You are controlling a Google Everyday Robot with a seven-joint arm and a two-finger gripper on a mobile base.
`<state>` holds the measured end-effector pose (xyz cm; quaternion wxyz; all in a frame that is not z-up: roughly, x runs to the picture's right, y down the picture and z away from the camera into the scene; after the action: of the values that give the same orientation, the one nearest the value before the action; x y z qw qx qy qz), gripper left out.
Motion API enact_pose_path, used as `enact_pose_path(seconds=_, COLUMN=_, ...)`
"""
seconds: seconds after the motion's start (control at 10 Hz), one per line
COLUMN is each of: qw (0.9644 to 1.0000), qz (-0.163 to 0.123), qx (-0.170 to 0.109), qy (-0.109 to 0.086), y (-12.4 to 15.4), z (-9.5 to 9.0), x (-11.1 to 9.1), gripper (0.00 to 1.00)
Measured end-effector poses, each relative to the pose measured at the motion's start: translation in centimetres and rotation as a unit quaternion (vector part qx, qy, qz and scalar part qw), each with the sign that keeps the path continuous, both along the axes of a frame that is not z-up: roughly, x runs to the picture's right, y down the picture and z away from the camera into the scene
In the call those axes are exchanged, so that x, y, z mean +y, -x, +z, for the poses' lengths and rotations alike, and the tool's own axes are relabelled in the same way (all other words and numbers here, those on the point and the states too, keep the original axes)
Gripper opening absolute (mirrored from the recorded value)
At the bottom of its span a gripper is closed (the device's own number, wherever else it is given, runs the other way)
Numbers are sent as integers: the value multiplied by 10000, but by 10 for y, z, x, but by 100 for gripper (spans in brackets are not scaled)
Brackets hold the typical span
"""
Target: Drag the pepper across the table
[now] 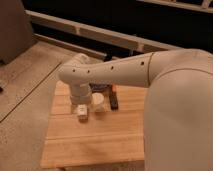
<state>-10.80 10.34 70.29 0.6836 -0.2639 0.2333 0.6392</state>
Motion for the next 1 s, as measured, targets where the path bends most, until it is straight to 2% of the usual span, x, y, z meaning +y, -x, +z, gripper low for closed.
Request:
enact_pose_path(seconds=0.9, qw=10000, qz=-16, qx=8, qy=-20, y=0, z=1, x=-2, gripper=65)
enact_pose_path(seconds=1.0, qw=9997, qz=-166, qx=72, qy=-164, y=-7, z=12, x=-18, gripper=65)
